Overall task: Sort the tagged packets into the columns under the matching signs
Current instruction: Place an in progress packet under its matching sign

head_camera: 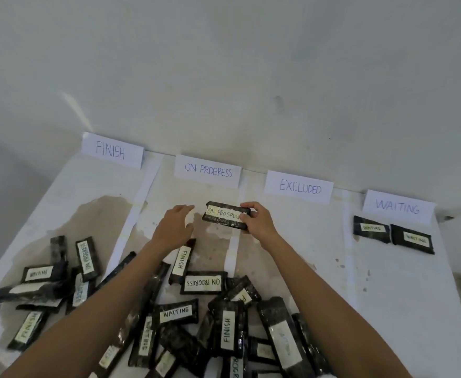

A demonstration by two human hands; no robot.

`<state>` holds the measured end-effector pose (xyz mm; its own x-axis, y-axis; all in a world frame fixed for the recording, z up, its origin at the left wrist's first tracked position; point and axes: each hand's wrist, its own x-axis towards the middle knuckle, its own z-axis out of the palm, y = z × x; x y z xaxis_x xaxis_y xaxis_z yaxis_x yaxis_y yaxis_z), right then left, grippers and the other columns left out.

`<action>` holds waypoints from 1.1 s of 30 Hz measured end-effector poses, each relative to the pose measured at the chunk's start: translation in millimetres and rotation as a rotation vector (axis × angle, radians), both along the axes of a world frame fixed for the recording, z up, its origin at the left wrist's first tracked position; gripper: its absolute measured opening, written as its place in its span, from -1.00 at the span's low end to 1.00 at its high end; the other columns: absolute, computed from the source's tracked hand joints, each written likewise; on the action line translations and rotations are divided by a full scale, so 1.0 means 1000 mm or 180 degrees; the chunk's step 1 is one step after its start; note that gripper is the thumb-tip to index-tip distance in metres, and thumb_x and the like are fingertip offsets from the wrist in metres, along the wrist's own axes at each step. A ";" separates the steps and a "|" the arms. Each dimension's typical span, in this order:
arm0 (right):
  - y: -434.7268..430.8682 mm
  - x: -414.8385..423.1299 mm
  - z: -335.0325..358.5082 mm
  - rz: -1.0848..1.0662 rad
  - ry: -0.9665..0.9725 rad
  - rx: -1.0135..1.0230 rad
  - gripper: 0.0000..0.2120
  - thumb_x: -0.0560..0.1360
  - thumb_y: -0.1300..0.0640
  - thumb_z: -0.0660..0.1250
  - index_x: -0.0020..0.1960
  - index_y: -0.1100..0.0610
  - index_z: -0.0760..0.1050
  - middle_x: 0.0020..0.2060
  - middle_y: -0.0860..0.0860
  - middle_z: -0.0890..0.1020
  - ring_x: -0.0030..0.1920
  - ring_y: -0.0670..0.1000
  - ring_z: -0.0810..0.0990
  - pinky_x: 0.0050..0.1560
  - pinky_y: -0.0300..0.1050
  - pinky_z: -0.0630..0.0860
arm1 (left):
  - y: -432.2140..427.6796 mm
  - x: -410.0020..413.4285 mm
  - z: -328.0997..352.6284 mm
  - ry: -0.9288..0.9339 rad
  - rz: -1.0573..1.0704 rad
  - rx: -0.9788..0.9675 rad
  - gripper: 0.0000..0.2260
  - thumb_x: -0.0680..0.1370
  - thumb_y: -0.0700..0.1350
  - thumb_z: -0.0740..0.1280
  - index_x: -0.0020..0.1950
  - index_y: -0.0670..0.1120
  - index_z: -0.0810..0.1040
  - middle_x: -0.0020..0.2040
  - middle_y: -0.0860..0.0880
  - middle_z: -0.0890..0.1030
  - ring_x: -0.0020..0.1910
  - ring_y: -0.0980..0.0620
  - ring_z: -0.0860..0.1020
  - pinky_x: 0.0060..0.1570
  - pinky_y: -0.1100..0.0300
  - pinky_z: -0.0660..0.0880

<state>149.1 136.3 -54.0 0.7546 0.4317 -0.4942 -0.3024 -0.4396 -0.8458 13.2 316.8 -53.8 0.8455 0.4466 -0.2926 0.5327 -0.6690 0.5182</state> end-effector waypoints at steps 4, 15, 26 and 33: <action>0.034 0.019 -0.019 -0.0003 0.0109 -0.0087 -0.80 0.54 0.33 0.24 0.09 0.09 0.46 0.02 0.16 0.58 -0.12 0.07 0.58 -0.29 -0.18 0.58 | 0.026 0.021 -0.020 0.0093 -0.0023 -0.0034 -0.52 0.55 -0.18 0.23 0.47 -0.08 0.26 0.45 -0.13 0.29 0.43 -0.15 0.23 0.35 -0.03 0.27; 0.073 0.038 -0.060 0.0997 -0.0981 -0.1093 -0.42 0.33 0.22 0.50 0.29 0.14 0.37 0.17 0.09 0.30 0.01 0.00 0.47 0.12 -0.22 0.45 | 0.058 0.045 -0.067 0.0034 -0.0101 0.0156 -0.54 0.50 -0.21 0.29 0.40 -0.13 0.36 0.37 -0.20 0.34 0.31 -0.23 0.31 0.22 -0.07 0.40; 0.073 0.027 -0.059 0.1353 -0.1827 -0.1829 -0.43 0.37 0.06 0.42 0.34 0.09 0.34 0.22 0.10 0.30 0.19 0.13 0.33 0.20 0.00 0.41 | 0.059 0.036 -0.073 0.0004 -0.0191 -0.0041 -0.55 0.51 -0.19 0.27 0.41 -0.11 0.34 0.36 -0.16 0.37 0.31 -0.18 0.32 0.21 -0.04 0.40; 0.076 -0.026 -0.039 0.1555 -0.1107 -0.1237 -0.64 0.49 0.16 0.32 0.27 0.11 0.40 0.19 0.07 0.44 0.06 0.00 0.46 0.02 -0.17 0.44 | 0.049 -0.011 -0.065 -0.0068 -0.0028 -0.0526 -0.65 0.55 -0.19 0.24 0.34 -0.10 0.42 0.19 -0.10 0.52 0.09 -0.03 0.51 0.08 0.10 0.47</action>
<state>123.0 212.6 -93.0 0.6618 0.6020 -0.4468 0.2647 -0.7452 -0.6121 2.0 365.4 -118.8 0.8560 0.3864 -0.3435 0.5150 -0.5784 0.6327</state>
